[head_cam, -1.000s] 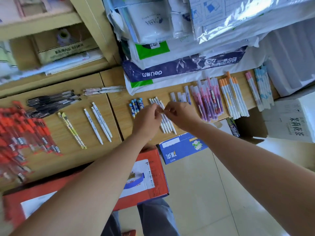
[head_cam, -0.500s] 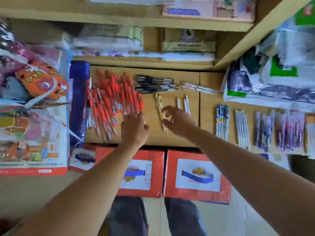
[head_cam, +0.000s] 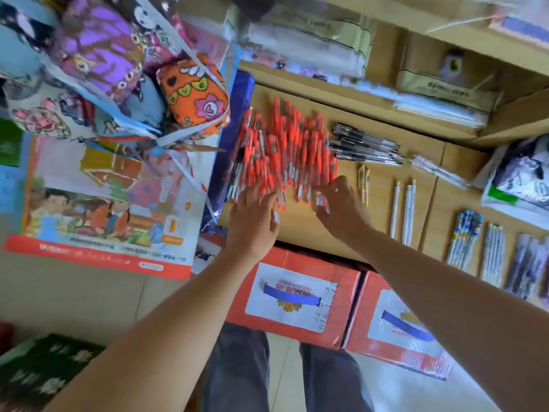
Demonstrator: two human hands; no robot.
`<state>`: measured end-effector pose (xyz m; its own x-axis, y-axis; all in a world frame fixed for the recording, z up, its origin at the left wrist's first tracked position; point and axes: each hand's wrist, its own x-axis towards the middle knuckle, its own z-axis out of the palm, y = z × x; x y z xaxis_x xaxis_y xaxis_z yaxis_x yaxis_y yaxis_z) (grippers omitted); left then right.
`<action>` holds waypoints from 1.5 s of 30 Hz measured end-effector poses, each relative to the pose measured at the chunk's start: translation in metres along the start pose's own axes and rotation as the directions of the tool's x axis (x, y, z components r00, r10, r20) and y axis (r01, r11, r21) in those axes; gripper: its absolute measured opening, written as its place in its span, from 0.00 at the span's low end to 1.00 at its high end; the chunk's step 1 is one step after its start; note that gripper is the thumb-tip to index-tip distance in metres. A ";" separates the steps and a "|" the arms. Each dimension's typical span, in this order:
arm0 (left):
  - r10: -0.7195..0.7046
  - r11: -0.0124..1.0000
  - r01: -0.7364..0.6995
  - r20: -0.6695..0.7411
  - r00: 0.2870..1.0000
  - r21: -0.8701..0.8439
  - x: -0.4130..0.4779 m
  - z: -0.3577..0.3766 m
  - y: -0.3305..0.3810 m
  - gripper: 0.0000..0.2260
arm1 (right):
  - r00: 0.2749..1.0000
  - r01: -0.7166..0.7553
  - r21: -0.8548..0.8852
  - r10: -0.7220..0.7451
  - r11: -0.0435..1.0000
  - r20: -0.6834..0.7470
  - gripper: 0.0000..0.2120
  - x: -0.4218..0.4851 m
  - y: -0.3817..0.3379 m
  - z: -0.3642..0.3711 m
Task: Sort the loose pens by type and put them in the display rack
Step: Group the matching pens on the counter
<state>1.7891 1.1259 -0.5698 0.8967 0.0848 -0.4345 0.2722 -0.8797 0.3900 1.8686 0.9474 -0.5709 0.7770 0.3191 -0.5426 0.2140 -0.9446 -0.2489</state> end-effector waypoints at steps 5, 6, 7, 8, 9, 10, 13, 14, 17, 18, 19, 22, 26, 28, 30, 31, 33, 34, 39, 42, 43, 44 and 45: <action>-0.146 0.988 0.140 -0.109 0.983 -0.059 0.004 -0.006 -0.011 0.27 | 0.981 0.179 0.112 -0.168 0.977 -0.097 0.23 0.021 -0.026 -0.007; -0.165 0.985 0.159 -0.103 0.981 -0.060 0.005 -0.006 -0.012 0.30 | 0.972 0.217 0.087 -0.207 0.972 -0.114 0.25 0.025 -0.033 -0.009; -0.181 0.982 0.176 -0.086 0.980 -0.063 0.007 -0.005 -0.012 0.32 | 0.959 0.262 0.056 -0.254 0.963 -0.123 0.27 0.030 -0.040 -0.010; -0.197 0.979 0.192 -0.069 0.978 -0.072 0.008 -0.005 -0.012 0.33 | 0.945 0.309 0.024 -0.304 0.951 -0.116 0.29 0.035 -0.046 -0.011; -0.212 0.975 0.207 -0.058 0.976 -0.082 0.010 -0.005 -0.012 0.34 | 0.933 0.350 -0.008 -0.349 0.937 -0.091 0.29 0.039 -0.051 -0.012; -0.226 0.971 0.220 -0.054 0.973 -0.094 0.012 -0.004 -0.012 0.34 | 0.922 0.381 -0.039 -0.383 0.924 -0.058 0.29 0.044 -0.053 -0.012; -0.230 0.968 0.220 -0.077 0.970 -0.122 0.016 -0.004 -0.013 0.32 | 0.924 0.381 -0.141 -0.383 0.914 0.010 0.24 0.050 -0.051 -0.013; -0.225 0.968 0.214 -0.080 0.971 -0.129 0.018 -0.004 -0.013 0.31 | 0.930 0.364 -0.163 -0.369 0.917 0.003 0.23 0.049 -0.048 -0.014; -0.211 0.969 0.198 -0.077 0.974 -0.148 0.020 -0.006 -0.014 0.28 | 0.943 0.324 -0.172 -0.333 0.930 -0.022 0.22 0.046 -0.040 -0.017; -0.203 0.968 0.188 -0.076 0.976 -0.169 0.020 -0.007 -0.014 0.27 | 0.947 0.313 -0.169 -0.321 0.935 -0.023 0.22 0.046 -0.039 -0.019; -0.193 0.964 0.177 -0.068 0.979 -0.196 0.021 -0.008 -0.014 0.27 | 0.950 0.303 -0.164 -0.311 0.939 -0.025 0.21 0.046 -0.038 -0.020; -0.165 0.963 0.149 -0.051 0.985 -0.226 0.022 -0.012 -0.010 0.25 | 0.954 0.277 -0.146 -0.290 0.950 -0.076 0.19 0.049 -0.040 -0.023; -0.242 0.955 0.225 -0.071 0.968 -0.195 0.028 -0.016 -0.014 0.22 | 0.927 0.335 -0.122 -0.350 0.934 -0.133 0.23 0.064 -0.058 -0.024; -0.291 0.944 0.277 -0.060 0.955 -0.181 0.029 -0.017 -0.019 0.20 | 0.923 0.354 -0.143 -0.370 0.924 -0.105 0.22 0.072 -0.069 -0.024; -0.309 0.940 0.297 -0.053 0.950 -0.166 0.031 -0.018 -0.023 0.18 | 0.927 0.334 -0.165 -0.355 0.928 -0.119 0.20 0.077 -0.072 -0.022; -0.313 0.940 0.300 -0.064 0.948 -0.160 0.031 -0.018 -0.024 0.17 | 0.929 0.323 -0.167 -0.346 0.932 -0.133 0.20 0.079 -0.072 -0.021; -0.321 0.941 0.305 -0.101 0.941 -0.147 0.035 -0.018 -0.025 0.13 | 0.929 0.317 -0.173 -0.342 0.932 -0.143 0.18 0.081 -0.068 -0.020; -0.328 0.939 0.312 -0.114 0.938 -0.143 0.037 -0.017 -0.025 0.11 | 0.928 0.320 -0.179 -0.346 0.930 -0.140 0.18 0.081 -0.065 -0.020; -0.382 0.914 0.361 -0.087 0.920 -0.187 0.049 -0.013 -0.023 0.09 | 0.915 0.367 -0.169 -0.388 0.915 -0.111 0.15 0.080 -0.054 -0.024; -0.410 0.893 0.384 -0.072 0.909 -0.235 0.047 -0.015 -0.022 0.10 | 0.921 0.357 -0.098 -0.368 0.929 -0.129 0.09 0.082 -0.056 -0.026; -0.413 0.888 0.386 -0.064 0.908 -0.249 0.045 -0.016 -0.022 0.10 | 0.925 0.342 -0.079 -0.350 0.936 -0.146 0.07 0.084 -0.058 -0.027; -0.407 0.888 0.382 -0.051 0.912 -0.255 0.043 -0.017 -0.021 0.10 | 0.930 0.325 -0.070 -0.332 0.943 -0.159 0.07 0.086 -0.060 -0.029; -0.398 0.890 0.377 -0.036 0.917 -0.259 0.041 -0.018 -0.021 0.09 | 0.935 0.306 -0.068 -0.313 0.950 -0.164 0.08 0.089 -0.063 -0.030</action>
<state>1.8262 1.1558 -0.5813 0.7259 0.4449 -0.5245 0.6700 -0.6296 0.3932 1.9418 1.0330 -0.5790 0.7570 0.5815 -0.2980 0.4813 -0.8047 -0.3475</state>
